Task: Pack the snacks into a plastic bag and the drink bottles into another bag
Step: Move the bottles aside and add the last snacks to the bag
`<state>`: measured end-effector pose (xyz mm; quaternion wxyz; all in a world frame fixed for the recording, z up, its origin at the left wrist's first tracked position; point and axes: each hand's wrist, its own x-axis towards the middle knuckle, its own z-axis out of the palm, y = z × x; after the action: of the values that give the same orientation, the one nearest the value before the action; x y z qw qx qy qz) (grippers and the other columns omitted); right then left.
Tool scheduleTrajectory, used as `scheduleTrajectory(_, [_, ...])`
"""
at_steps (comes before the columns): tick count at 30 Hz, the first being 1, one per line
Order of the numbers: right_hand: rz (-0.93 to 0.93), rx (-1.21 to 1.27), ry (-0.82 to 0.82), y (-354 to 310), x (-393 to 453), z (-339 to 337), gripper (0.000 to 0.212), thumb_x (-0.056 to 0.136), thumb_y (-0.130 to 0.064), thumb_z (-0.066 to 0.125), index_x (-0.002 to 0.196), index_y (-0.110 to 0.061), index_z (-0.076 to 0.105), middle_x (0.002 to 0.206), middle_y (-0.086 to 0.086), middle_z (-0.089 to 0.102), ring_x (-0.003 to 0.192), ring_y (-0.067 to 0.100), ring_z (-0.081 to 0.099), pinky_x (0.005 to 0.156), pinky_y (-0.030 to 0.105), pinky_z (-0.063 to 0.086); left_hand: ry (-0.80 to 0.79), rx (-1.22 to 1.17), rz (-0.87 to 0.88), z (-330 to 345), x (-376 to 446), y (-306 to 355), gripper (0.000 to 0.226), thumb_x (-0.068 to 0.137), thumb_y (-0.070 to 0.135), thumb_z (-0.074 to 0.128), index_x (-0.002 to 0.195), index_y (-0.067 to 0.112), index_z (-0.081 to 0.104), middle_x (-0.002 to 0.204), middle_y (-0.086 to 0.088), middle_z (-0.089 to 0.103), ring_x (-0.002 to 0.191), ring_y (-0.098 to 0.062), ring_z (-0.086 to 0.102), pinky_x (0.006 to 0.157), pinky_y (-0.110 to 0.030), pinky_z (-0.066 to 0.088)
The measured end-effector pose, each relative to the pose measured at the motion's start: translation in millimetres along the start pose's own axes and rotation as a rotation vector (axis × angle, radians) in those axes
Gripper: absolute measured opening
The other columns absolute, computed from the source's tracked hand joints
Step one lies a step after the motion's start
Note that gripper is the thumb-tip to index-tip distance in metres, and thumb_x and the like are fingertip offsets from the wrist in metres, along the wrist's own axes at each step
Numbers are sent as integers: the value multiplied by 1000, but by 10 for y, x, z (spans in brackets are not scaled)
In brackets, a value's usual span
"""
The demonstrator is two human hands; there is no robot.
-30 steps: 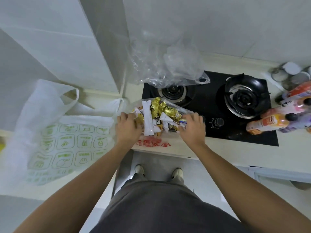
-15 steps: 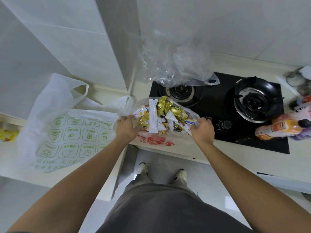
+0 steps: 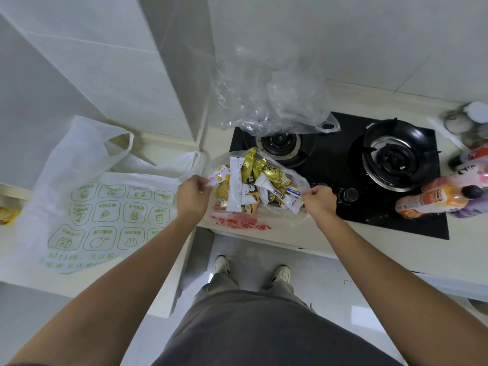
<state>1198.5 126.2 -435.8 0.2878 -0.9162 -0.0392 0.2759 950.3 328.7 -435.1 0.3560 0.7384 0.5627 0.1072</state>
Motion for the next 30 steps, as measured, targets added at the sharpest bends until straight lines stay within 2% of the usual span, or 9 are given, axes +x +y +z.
scheduleTrajectory(4, [-225, -88, -42, -88, -84, -77, 23, 107, -32, 45, 86, -24, 47, 92, 10, 66, 68, 22, 74, 59, 40, 54, -39, -25, 60, -19, -73, 123, 46, 92, 21, 72, 132, 14, 51, 82, 5, 64, 83, -18, 65, 80, -39, 55])
scheduleTrajectory(7, [-304, -109, -67, -110, -175, -81, 20, 107, -36, 48, 93, -22, 42, 89, 9, 64, 67, 25, 73, 57, 43, 54, -112, -91, -47, -1, -104, 180, 71, 91, 26, 75, 149, 7, 39, 81, 3, 64, 86, -20, 64, 88, -38, 53])
scheduleTrajectory(12, [-109, -73, -58, -84, -188, -84, 32, 93, -31, 71, 108, -11, 50, 90, 9, 70, 74, 24, 71, 59, 33, 49, -148, 36, -136, -25, -67, 115, 17, 94, 21, 64, 97, 4, 68, 82, -4, 64, 83, -29, 62, 77, -35, 51])
scheduleTrajectory(14, [-7, -35, -104, -55, -169, -114, 29, 92, -34, 71, 100, -7, 62, 83, 10, 75, 77, 21, 70, 62, 32, 50, -120, 60, -111, -50, -69, 119, 23, 96, 20, 58, 82, 2, 64, 73, -6, 60, 74, -27, 56, 64, -32, 42])
scheduleTrajectory(18, [10, 130, -147, -108, -207, -180, 32, 97, -28, 59, 79, -3, 67, 67, 10, 72, 71, 21, 62, 65, 32, 45, -40, -14, -25, -132, -101, 195, 32, 102, 25, 52, 84, 0, 59, 74, -10, 61, 69, -25, 53, 61, -34, 40])
scheduleTrajectory(22, [-129, 312, -171, -332, -322, -260, 33, 100, -24, 54, 72, -8, 59, 48, -1, 51, 51, 15, 54, 68, 36, 49, 35, -160, 67, -224, -133, 348, 30, 105, 23, 49, 83, 3, 53, 69, -3, 55, 63, -16, 48, 61, -34, 41])
scheduleTrajectory(24, [-155, 401, -191, -476, -380, -306, 30, 103, -23, 53, 76, -10, 58, 50, -2, 45, 44, 10, 45, 60, 34, 52, 53, -203, 88, -288, -133, 447, 29, 106, 24, 47, 83, 6, 52, 70, 0, 55, 64, -13, 49, 62, -32, 42])
scheduleTrajectory(27, [-226, 493, -204, -742, -482, -406, 33, 106, -20, 49, 74, -11, 52, 51, -4, 38, 41, 6, 34, 44, 22, 40, 80, -275, 121, -391, -84, 585, 28, 106, 23, 46, 85, 6, 54, 76, -4, 62, 68, -16, 54, 68, -34, 46])
scheduleTrajectory(30, [-305, 541, -209, -958, -543, -521, 36, 105, -20, 47, 70, -15, 45, 50, -5, 35, 43, 10, 29, 43, 24, 31, 84, -350, 176, -505, -53, 741, 29, 107, 24, 44, 84, 8, 53, 74, -5, 67, 70, -20, 63, 69, -34, 51])
